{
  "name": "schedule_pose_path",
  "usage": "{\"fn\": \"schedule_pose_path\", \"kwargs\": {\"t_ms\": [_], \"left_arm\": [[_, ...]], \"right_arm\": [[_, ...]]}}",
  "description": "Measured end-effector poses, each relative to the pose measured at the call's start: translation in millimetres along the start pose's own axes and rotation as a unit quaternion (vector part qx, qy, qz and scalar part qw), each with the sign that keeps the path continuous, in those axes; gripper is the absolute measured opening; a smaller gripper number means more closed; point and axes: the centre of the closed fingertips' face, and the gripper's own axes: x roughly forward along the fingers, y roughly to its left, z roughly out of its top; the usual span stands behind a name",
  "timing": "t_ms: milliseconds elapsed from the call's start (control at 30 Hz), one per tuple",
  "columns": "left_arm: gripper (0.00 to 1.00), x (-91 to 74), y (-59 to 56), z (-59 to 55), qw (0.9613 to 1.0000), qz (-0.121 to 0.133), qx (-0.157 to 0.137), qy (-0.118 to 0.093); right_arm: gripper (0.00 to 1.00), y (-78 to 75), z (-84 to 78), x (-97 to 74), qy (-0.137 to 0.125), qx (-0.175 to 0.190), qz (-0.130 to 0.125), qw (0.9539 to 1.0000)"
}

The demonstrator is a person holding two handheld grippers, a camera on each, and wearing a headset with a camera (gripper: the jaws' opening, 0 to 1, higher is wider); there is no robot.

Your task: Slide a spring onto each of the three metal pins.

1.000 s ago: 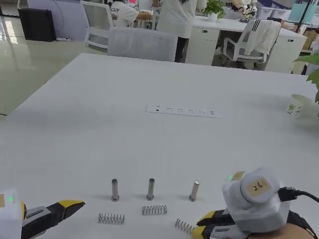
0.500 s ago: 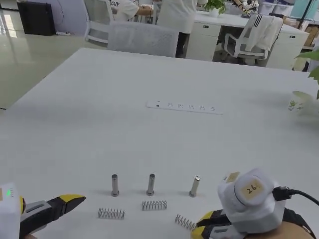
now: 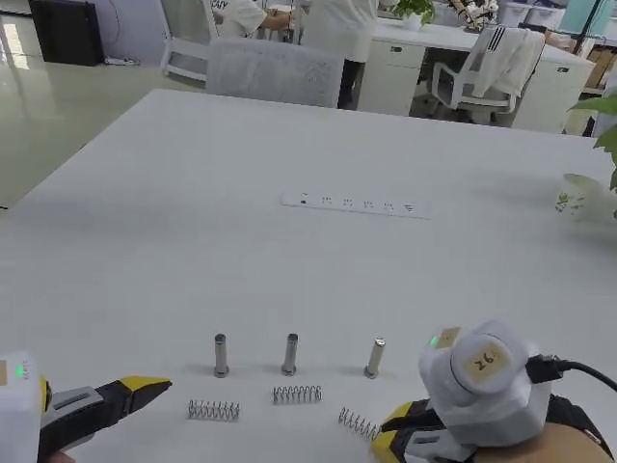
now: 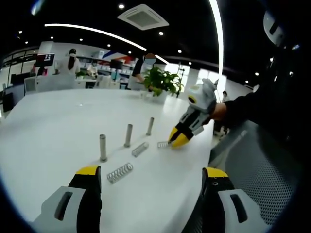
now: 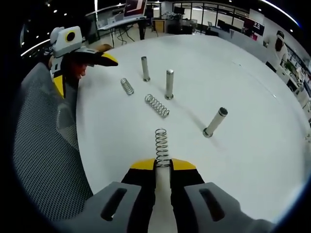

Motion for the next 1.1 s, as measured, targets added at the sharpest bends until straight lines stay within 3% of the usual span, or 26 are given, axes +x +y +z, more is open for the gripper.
{"fn": "schedule_pose_path", "kwargs": {"t_ms": [400, 600, 800, 1100], "left_arm": [[0.72, 5.7, -13.2, -2.7, 0.9986, -0.035, 0.035, 0.019], [0.70, 7.6, -14.5, 10.5, 0.9977, -0.049, 0.043, 0.014], [0.68, 13.9, -16.6, 19.5, 0.9951, -0.071, 0.065, 0.023], [0.59, 24.1, -23.6, 18.2, 0.9884, -0.105, 0.100, 0.044]], "right_arm": [[0.07, 8.8, 8.1, -1.9, -0.004, 0.002, 0.018, 0.9998], [0.07, 9.8, 11.9, -5.6, -0.004, 0.001, 0.021, 0.9998], [0.07, 13.6, 21.6, -10.4, -0.007, -0.005, 0.027, 0.9996], [0.07, 25.5, 33.7, -12.2, -0.007, -0.028, 0.043, 0.9986]]}}
